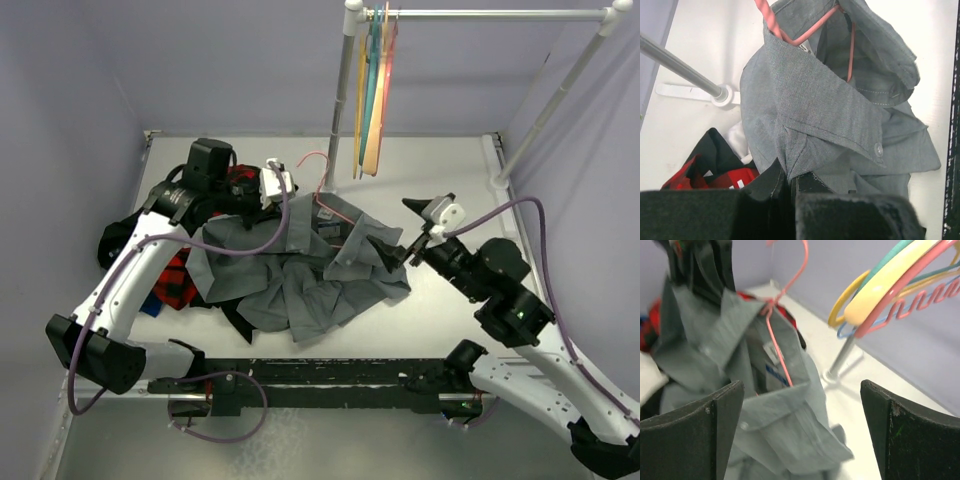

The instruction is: Place the shirt on the hanger

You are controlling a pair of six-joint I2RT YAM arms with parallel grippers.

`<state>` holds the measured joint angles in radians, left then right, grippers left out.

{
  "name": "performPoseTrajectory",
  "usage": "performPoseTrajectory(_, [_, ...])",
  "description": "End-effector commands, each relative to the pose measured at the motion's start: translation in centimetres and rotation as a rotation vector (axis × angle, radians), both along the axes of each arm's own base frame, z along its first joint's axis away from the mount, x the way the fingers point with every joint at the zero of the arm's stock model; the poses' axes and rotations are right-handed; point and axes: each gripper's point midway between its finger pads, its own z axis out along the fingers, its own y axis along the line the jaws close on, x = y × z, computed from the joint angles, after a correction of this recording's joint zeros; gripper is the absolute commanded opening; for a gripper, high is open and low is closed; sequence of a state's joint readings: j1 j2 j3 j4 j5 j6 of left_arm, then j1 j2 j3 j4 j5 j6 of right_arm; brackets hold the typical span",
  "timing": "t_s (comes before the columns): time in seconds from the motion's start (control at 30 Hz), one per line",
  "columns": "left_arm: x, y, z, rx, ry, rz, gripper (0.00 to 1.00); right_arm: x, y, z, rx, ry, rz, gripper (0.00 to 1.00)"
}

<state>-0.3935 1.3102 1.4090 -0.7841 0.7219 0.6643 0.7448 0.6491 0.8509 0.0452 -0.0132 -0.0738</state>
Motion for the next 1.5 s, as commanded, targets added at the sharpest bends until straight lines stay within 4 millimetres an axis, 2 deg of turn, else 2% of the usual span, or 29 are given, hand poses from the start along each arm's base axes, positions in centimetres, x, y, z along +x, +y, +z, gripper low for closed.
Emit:
performPoseTrajectory(0.0, [-1.6, -0.3, 1.1, -0.004, -0.111, -0.121, 0.0, -0.9, -0.6, -5.7, -0.396, 0.004, 0.087, 1.0])
performPoseTrajectory(0.07, [-2.0, -0.3, 0.9, -0.001, -0.133, -0.152, 0.0, -1.4, -0.5, -6.1, -0.457, 0.004, 0.15, 1.0])
performPoseTrajectory(0.17, [-2.4, -0.5, 0.9, -0.017, -0.145, -0.177, 0.0, -0.2, -1.0, -7.0, -0.528, 0.049, 0.212, 1.0])
performPoseTrajectory(0.3, [-2.7, -0.7, 1.0, -0.036, -0.163, -0.197, 0.0, 1.0, 0.8, -8.2, -0.564, 0.124, 0.324, 0.98])
performPoseTrajectory(0.5, [-2.5, -0.5, 0.9, -0.019, -0.2, -0.199, 0.0, 2.7, 2.2, -11.5, -0.598, 0.229, 0.434, 0.94])
performPoseTrajectory(0.77, [-2.1, -0.9, 0.9, -0.031, -0.204, -0.205, 0.0, 3.4, 2.2, -14.1, -0.597, 0.255, 0.433, 0.86])
performPoseTrajectory(0.9, [-2.5, -1.0, 1.2, -0.041, -0.197, -0.222, 0.0, 4.1, 3.3, -13.7, -0.544, 0.259, 0.451, 0.72])
performPoseTrajectory(1.0, [-2.3, -1.1, 1.3, -0.049, -0.186, -0.214, 0.0, 4.3, 4.0, -13.7, -0.53, 0.278, 0.483, 0.45])
performPoseTrajectory(1.03, [-2.3, -1.2, 1.4, -0.05, -0.183, -0.215, 0.0, 4.3, 4.3, -13.7, -0.525, 0.279, 0.498, 0.4])
performPoseTrajectory(1.17, [-2.1, -1.3, 1.3, -0.055, -0.171, -0.212, 0.0, 4.5, 4.7, -13.4, -0.51, 0.271, 0.514, 0.36])
performPoseTrajectory(1.33, [-1.7, -1.5, 0.8, -0.055, -0.155, -0.211, 0.0, 4.2, 5.7, -11.3, -0.452, 0.223, 0.553, 0.32])
performPoseTrajectory(1.4, [-1.6, -1.6, 0.6, -0.059, -0.146, -0.211, 0.0, 4.0, 6.0, -10.4, -0.439, 0.195, 0.566, 0.29])
performPoseTrajectory(1.47, [-1.4, -1.8, 0.5, -0.065, -0.14, -0.213, 0.0, 3.7, 6.4, -9.4, -0.425, 0.167, 0.583, 0.21])
